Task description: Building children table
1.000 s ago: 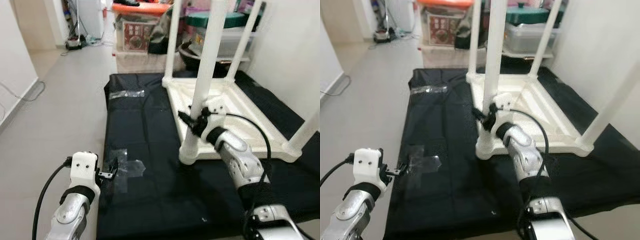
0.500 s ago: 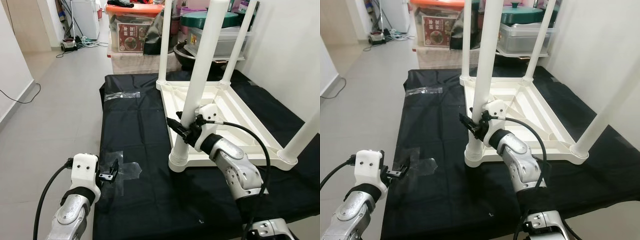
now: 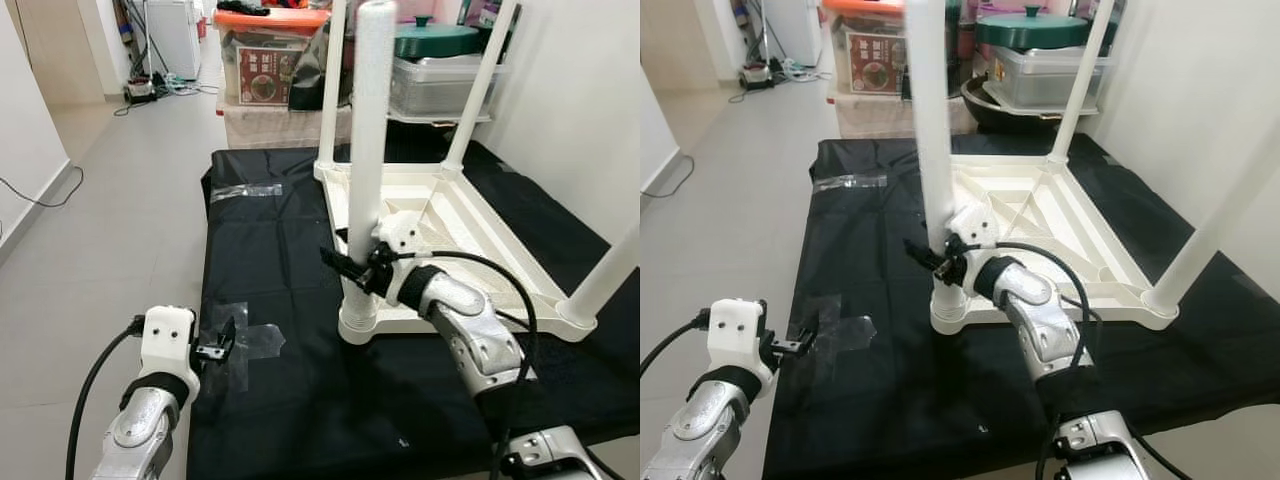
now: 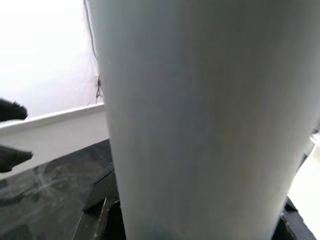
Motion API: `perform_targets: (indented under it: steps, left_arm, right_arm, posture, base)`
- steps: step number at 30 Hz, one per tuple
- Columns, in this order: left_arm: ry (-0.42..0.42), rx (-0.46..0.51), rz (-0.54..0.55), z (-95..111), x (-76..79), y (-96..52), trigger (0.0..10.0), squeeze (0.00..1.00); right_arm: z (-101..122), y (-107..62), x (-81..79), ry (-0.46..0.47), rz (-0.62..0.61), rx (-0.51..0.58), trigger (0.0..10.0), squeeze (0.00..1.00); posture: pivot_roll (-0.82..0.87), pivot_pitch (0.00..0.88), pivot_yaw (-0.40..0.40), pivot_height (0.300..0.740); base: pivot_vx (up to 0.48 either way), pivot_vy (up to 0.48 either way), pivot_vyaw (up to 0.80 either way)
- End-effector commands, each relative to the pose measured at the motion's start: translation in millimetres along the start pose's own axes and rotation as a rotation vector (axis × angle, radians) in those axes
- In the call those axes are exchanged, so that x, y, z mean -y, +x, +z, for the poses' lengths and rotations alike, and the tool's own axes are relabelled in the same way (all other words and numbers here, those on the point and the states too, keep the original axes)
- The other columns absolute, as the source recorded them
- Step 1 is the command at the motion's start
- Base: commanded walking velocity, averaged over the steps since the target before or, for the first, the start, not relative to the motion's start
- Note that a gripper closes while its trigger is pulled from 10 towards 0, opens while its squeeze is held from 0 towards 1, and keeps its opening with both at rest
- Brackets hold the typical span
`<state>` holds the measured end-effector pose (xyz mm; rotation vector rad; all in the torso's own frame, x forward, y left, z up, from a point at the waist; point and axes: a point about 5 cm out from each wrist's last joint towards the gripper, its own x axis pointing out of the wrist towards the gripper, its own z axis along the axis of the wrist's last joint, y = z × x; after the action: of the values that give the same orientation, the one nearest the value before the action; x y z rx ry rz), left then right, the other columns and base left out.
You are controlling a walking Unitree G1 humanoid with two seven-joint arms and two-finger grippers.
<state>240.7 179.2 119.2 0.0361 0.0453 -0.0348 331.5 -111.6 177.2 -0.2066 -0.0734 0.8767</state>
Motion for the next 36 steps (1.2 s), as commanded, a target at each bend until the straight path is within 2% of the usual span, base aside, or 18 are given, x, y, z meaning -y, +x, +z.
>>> perform_targets:
  steps: [1, 8, 11, 13, 14, 15, 16, 18, 19, 21, 23, 24, 26, 28, 31, 32, 34, 36]
  left_arm:
    - [0.005, -0.013, 0.001, -3.3, -1.3, 0.9, 10.0, 0.00]
    - [0.002, -0.017, 0.003, -4.3, -2.0, 0.2, 10.0, 0.00]
    - [-0.001, -0.019, 0.004, -4.7, -2.1, 0.1, 10.0, 0.00]
    - [-0.002, -0.022, 0.005, -5.5, -2.7, -0.1, 10.0, 0.00]
    - [-0.002, -0.022, 0.005, -5.5, -2.7, -0.1, 10.0, 0.00]
    - [-0.003, -0.025, 0.007, -6.0, -3.3, -0.3, 10.0, 0.00]
    - [-0.003, -0.025, 0.007, -6.0, -3.3, -0.3, 10.0, 0.00]
    - [0.001, -0.032, 0.013, -7.1, -4.6, -1.1, 10.0, 0.00]
    - [0.001, -0.032, 0.013, -7.1, -4.6, -1.1, 10.0, 0.00]
    - [0.006, -0.037, 0.017, -7.9, -6.0, -2.0, 10.0, 0.00]
    - [0.014, -0.044, 0.018, -9.2, -7.6, -3.5, 10.0, 0.00]
    - [0.016, -0.048, 0.018, -9.9, -8.6, -4.8, 10.0, 0.00]
    - [0.018, -0.052, 0.020, -10.7, -10.0, -6.4, 10.0, 0.00]
    - [0.018, -0.052, 0.020, -10.7, -10.0, -6.4, 10.0, 0.00]
    - [0.023, -0.064, 0.042, -12.8, -14.4, -8.8, 10.0, 0.00]
    - [0.023, -0.064, 0.042, -12.8, -14.4, -8.8, 10.0, 0.00]
    - [0.027, -0.066, 0.051, -13.1, -15.5, -6.7, 10.0, 0.00]
    - [0.029, -0.065, 0.052, -12.9, -15.4, -5.2, 10.0, 0.00]
  right_arm:
    - [-25.8, -0.8, -15.3, 0.075, 0.076, -0.087, 10.0, 0.00]
    - [-29.0, -1.5, -25.8, 0.132, 0.115, -0.076, 10.0, 0.00]
    - [-32.4, -0.6, -28.2, 0.187, 0.103, -0.074, 10.0, 0.00]
    - [-38.3, 1.8, -26.0, 0.293, 0.020, -0.097, 10.0, 0.00]
    - [-38.3, 1.8, -26.0, 0.293, 0.020, -0.097, 10.0, 0.00]
    - [-45.1, 3.1, -20.2, 0.348, -0.088, -0.134, 10.0, 0.00]
    - [-45.1, 3.1, -20.2, 0.348, -0.088, -0.134, 10.0, 0.00]
    - [-58.7, -0.6, -7.8, 0.501, -0.367, -0.214, 10.0, 0.00]
    - [-58.7, -0.6, -7.8, 0.501, -0.367, -0.214, 10.0, 0.00]
    - [-65.0, -8.3, -6.9, 0.553, -0.527, -0.269, 10.0, 0.00]
    - [-69.3, -16.4, -12.1, 0.671, -0.643, -0.315, 10.0, 0.00]
    - [-68.9, -22.0, -15.1, 0.689, -0.695, -0.337, 10.0, 0.00]
    - [-67.4, -29.2, -14.9, 0.678, -0.760, -0.345, 10.0, 0.00]
    - [-67.4, -29.2, -14.9, 0.678, -0.760, -0.345, 10.0, 0.00]
    - [-62.6, -55.2, -0.8, 0.608, -0.993, -0.376, 10.0, 0.00]
    - [-62.6, -55.2, -0.8, 0.608, -0.993, -0.376, 10.0, 0.00]
    - [-57.1, -64.3, 5.8, 0.593, -1.116, -0.349, 10.0, 0.00]
    - [-53.9, -63.9, 6.6, 0.564, -1.129, -0.337, 10.0, 0.00]
  posture:
    - [0.04, 0.000, -0.058, 0.740]
    - [0.04, 0.000, -0.061, 0.740]
    - [0.04, 0.000, -0.062, 0.740]
    - [0.04, 0.000, -0.063, 0.740]
    - [0.04, 0.000, -0.063, 0.740]
    - [0.04, 0.000, -0.063, 0.740]
    - [0.04, 0.000, -0.063, 0.740]
    - [0.04, 0.000, -0.059, 0.740]
    - [0.04, 0.000, -0.059, 0.740]
    - [0.04, 0.000, -0.056, 0.740]
    - [0.04, 0.000, -0.053, 0.740]
    - [0.04, 0.000, -0.049, 0.740]
    - [0.03, 0.000, -0.048, 0.740]
    - [0.03, 0.000, -0.048, 0.740]
    - [0.02, 0.000, -0.034, 0.740]
    - [0.02, 0.000, -0.034, 0.740]
    - [0.02, 0.000, -0.030, 0.740]
    - [0.02, 0.000, -0.030, 0.740]
  base:
    - [0.000, 0.000, 0.00]
    - [0.000, 0.000, 0.00]
    - [0.000, 0.000, 0.00]
    - [0.000, 0.000, 0.00]
    - [0.000, 0.000, 0.00]
    - [0.000, 0.000, 0.00]
    - [0.000, 0.000, 0.00]
    - [0.000, 0.000, 0.00]
    - [0.000, 0.000, 0.00]
    - [0.000, 0.000, 0.00]
    - [0.000, 0.000, 0.00]
    - [0.000, 0.000, 0.00]
    - [0.000, 0.000, 0.00]
    - [0.000, 0.000, 0.00]
    - [0.000, 0.000, 0.00]
    - [0.000, 0.000, 0.00]
    - [0.000, 0.000, 0.00]
    - [0.000, 0.000, 0.00]
